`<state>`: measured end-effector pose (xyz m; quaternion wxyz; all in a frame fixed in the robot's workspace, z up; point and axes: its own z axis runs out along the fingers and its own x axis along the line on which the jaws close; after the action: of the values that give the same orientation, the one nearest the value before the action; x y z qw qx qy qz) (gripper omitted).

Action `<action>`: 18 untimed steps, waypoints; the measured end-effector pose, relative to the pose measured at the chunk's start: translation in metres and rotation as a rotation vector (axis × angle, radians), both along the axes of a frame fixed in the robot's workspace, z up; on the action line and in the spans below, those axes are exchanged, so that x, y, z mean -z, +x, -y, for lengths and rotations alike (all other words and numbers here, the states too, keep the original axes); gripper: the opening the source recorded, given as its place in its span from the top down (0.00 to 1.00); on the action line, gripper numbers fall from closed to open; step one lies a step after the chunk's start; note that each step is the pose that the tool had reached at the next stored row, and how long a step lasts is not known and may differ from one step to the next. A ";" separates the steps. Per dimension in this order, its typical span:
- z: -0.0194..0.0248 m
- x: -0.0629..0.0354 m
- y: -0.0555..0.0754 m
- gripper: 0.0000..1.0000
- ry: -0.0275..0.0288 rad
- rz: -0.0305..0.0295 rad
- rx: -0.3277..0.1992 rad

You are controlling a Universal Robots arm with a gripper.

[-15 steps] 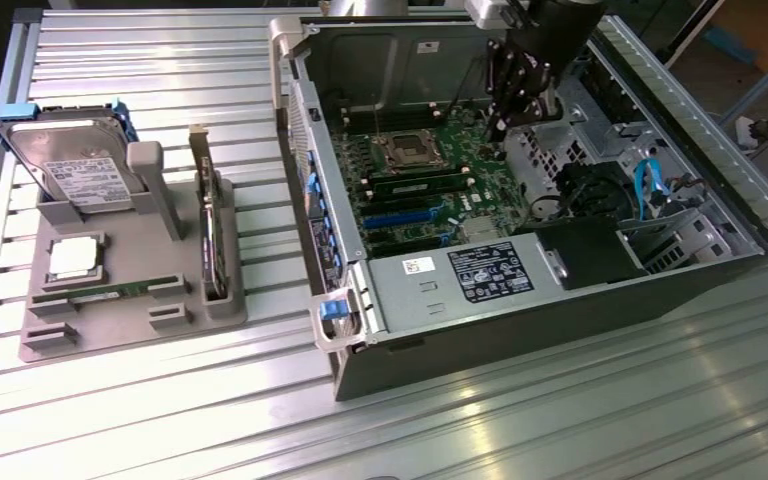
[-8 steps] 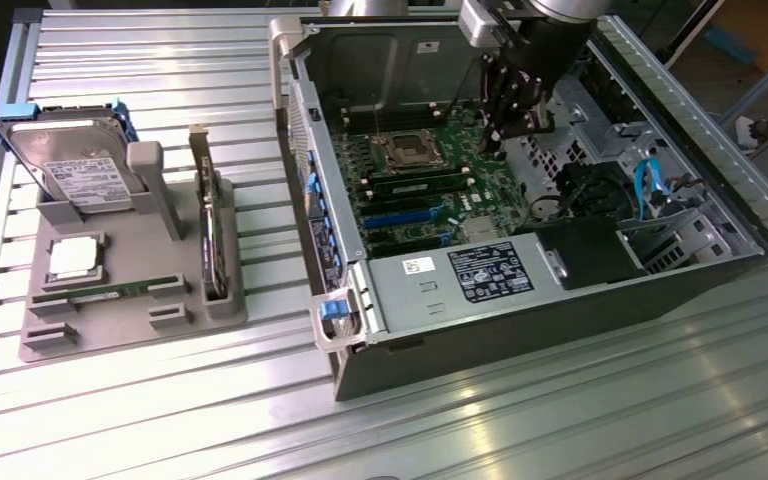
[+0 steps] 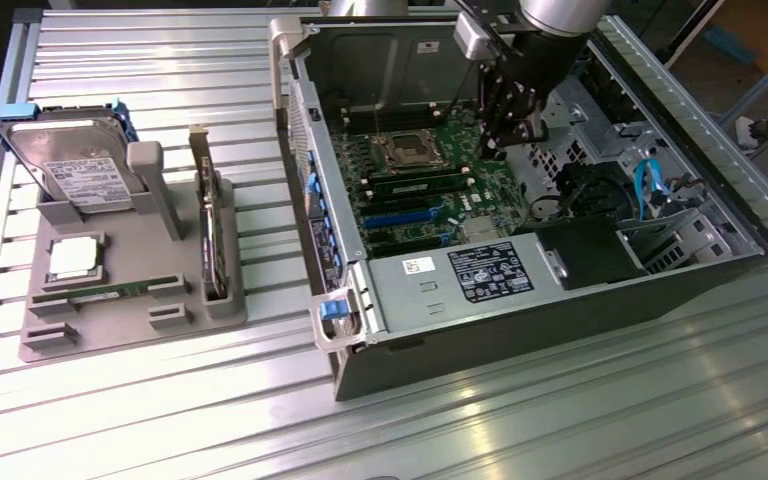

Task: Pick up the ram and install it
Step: 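Press down the ram until it locks into place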

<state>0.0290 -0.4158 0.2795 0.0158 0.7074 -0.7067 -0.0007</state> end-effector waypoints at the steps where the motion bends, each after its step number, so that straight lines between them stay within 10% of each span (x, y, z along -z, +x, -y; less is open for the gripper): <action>1: 0.0000 0.0017 0.000 0.89 0.0000 0.0003 0.001; 10: 0.0000 0.0134 0.000 0.89 -0.0004 0.0010 0.007; 18: 0.0000 0.0220 0.000 0.89 -0.0119 0.0010 0.013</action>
<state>0.0290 -0.4158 0.2575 0.0196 0.7028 -0.7111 0.0038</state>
